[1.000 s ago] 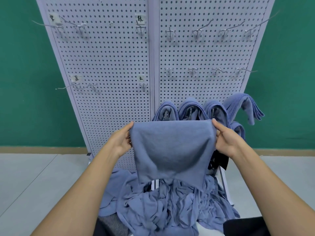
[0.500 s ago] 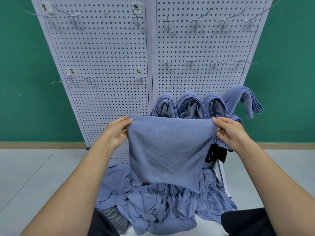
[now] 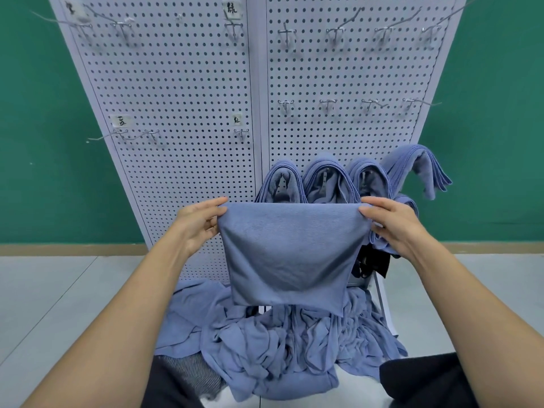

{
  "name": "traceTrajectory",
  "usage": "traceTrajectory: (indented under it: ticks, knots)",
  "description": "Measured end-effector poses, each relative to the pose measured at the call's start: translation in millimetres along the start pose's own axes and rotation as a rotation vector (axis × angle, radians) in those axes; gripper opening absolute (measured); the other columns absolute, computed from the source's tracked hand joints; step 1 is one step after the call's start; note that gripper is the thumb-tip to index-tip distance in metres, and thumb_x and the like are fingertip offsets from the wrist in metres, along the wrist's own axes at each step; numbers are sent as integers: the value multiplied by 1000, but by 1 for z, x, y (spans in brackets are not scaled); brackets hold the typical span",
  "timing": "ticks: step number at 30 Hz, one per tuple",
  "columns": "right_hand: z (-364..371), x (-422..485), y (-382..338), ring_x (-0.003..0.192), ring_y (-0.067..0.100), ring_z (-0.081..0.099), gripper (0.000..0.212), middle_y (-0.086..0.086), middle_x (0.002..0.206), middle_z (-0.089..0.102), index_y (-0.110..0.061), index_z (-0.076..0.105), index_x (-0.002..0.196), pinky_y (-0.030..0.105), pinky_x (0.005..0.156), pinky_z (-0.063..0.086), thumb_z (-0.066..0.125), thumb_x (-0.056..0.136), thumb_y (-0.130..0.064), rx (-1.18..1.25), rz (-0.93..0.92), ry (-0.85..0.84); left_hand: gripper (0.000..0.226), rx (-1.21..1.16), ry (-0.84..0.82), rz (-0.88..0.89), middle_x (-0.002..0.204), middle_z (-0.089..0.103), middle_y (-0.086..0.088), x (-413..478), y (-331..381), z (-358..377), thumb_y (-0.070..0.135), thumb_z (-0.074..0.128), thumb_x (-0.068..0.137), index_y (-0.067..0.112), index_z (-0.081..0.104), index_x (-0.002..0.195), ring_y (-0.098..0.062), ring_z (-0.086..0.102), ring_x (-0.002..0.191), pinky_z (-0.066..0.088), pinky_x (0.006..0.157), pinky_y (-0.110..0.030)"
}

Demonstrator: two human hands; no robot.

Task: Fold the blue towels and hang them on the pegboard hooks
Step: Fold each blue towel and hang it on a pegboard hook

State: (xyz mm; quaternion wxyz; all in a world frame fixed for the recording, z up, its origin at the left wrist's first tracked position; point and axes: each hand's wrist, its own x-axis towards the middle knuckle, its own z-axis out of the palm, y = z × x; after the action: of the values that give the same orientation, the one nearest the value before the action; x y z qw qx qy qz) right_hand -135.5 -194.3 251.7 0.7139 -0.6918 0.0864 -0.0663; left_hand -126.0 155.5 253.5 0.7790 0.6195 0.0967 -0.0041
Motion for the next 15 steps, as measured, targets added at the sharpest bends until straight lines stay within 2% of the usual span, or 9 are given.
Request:
traceTrajectory:
  ticks: [3, 4, 7, 9, 10, 11, 13, 15]
  knots:
    - [2, -3, 2, 55, -3, 56, 30, 1, 80, 61, -8, 65, 111, 7, 50, 42, 66, 84, 4, -169, -86, 21, 22, 145, 46, 72, 91, 67, -2, 1, -1, -4, -1, 69, 82, 15, 72, 97, -11, 60, 78, 49, 69, -21]
    - [2, -3, 4, 51, -3, 55, 30, 2, 77, 59, -5, 65, 111, 5, 48, 41, 66, 83, 6, -261, -139, 37, 24, 202, 63, 98, 91, 65, -1, 1, -2, -4, -2, 70, 80, 16, 72, 97, -12, 59, 80, 48, 69, -21]
    - [1, 0, 9, 67, 13, 56, 27, 9, 78, 63, 0, 69, 107, 6, 60, 44, 71, 80, 4, -578, -311, 87, 32, 406, 106, 220, 87, 64, 2, 1, -5, -5, -6, 72, 78, 12, 71, 104, -9, 58, 77, 50, 71, -19]
    - [0, 2, 11, 77, 19, 58, 23, 13, 88, 69, 0, 71, 103, 17, 73, 46, 72, 80, -1, -721, -362, 111, 30, 603, 144, 354, 88, 68, 1, 0, -6, -4, -5, 73, 77, 9, 72, 104, -12, 59, 78, 51, 79, -23]
    - [0, 2, 12, 80, 19, 58, 20, 14, 90, 70, 0, 72, 101, 24, 79, 46, 72, 81, -3, -768, -377, 120, 27, 703, 158, 412, 86, 68, -2, -1, -6, -4, -3, 74, 77, 8, 73, 101, -13, 57, 75, 50, 78, -24]
    - [1, 3, 12, 80, 19, 57, 17, 14, 90, 70, 0, 72, 99, 28, 81, 44, 71, 83, -5, -807, -385, 131, 23, 784, 168, 456, 82, 67, -4, -2, -7, -4, -2, 74, 78, 8, 73, 98, -14, 55, 71, 48, 73, -22]
    - [2, 2, 9, 77, 20, 53, 14, 11, 83, 65, 0, 71, 95, 28, 75, 39, 69, 86, -11, -889, -408, 154, 8, 861, 170, 502, 71, 63, -5, -2, -7, -5, 2, 72, 81, 7, 73, 87, -14, 48, 63, 40, 62, -18]
    - [2, 0, 4, 76, 18, 50, 14, 4, 77, 59, -2, 70, 89, 27, 71, 36, 68, 88, -16, -941, -431, 167, 5, 815, 152, 480, 64, 57, 1, -1, -6, -8, 8, 70, 84, 8, 70, 79, -11, 44, 59, 37, 60, -19]
